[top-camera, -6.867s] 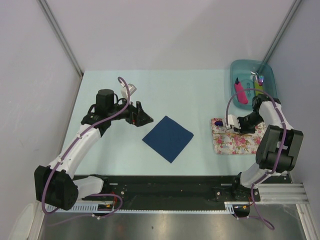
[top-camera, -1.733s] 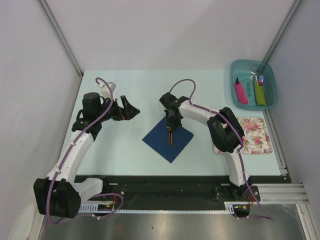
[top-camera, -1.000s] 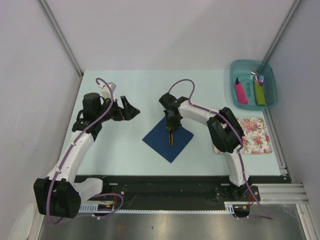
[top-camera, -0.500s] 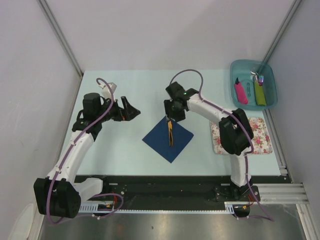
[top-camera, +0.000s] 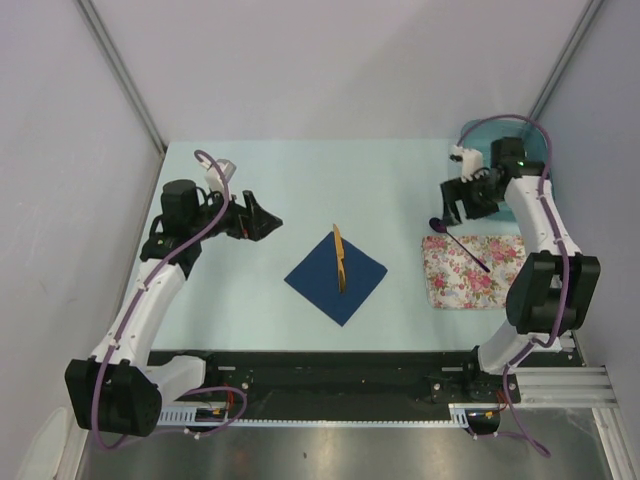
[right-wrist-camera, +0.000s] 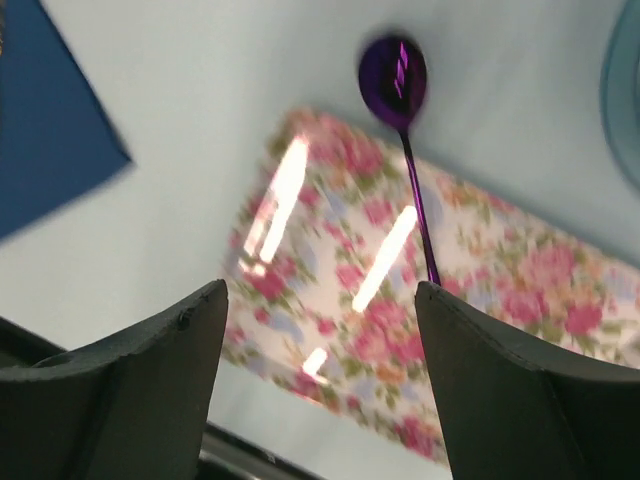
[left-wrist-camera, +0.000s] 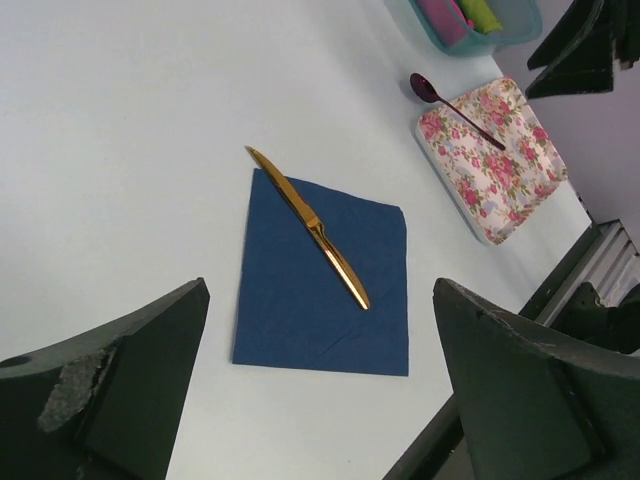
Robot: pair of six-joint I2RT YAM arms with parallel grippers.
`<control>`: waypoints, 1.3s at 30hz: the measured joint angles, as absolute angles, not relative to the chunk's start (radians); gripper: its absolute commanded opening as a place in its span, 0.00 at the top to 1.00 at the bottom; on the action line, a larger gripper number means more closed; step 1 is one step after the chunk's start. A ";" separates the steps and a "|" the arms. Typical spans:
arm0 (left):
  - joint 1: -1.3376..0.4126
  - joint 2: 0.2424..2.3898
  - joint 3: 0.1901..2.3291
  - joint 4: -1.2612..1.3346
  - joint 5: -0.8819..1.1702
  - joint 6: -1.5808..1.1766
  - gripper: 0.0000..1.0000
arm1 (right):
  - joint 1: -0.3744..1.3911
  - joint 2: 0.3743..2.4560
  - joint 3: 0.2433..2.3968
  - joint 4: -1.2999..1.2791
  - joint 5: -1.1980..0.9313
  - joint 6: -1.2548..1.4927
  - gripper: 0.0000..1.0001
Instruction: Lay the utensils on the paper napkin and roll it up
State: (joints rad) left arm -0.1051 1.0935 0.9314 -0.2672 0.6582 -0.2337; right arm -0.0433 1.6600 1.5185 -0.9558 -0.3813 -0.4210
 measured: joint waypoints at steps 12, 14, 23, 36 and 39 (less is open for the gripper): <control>-0.105 1.094 0.931 -0.247 0.694 -0.215 0.04 | -0.178 1.757 1.392 -1.003 -0.385 -0.770 0.53; -0.105 1.094 0.931 -0.249 0.693 -0.206 0.04 | -0.171 1.783 1.388 -0.980 -0.380 -0.801 0.53; -0.105 1.094 0.927 -0.257 0.693 -0.182 0.05 | -0.155 1.883 1.388 -0.899 -0.337 -0.862 0.54; -0.105 1.093 0.910 -0.258 0.693 -0.181 0.05 | -0.107 1.943 1.369 -0.804 -0.295 -0.867 0.60; -0.105 1.093 0.910 -0.258 0.694 -0.181 0.05 | -0.107 1.953 1.369 -0.791 -0.292 -0.869 0.60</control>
State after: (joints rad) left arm -0.1055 1.0935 0.9104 -0.2581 0.6937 -0.1814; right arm -0.1066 1.9526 1.3689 -0.7914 -0.2916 -0.8692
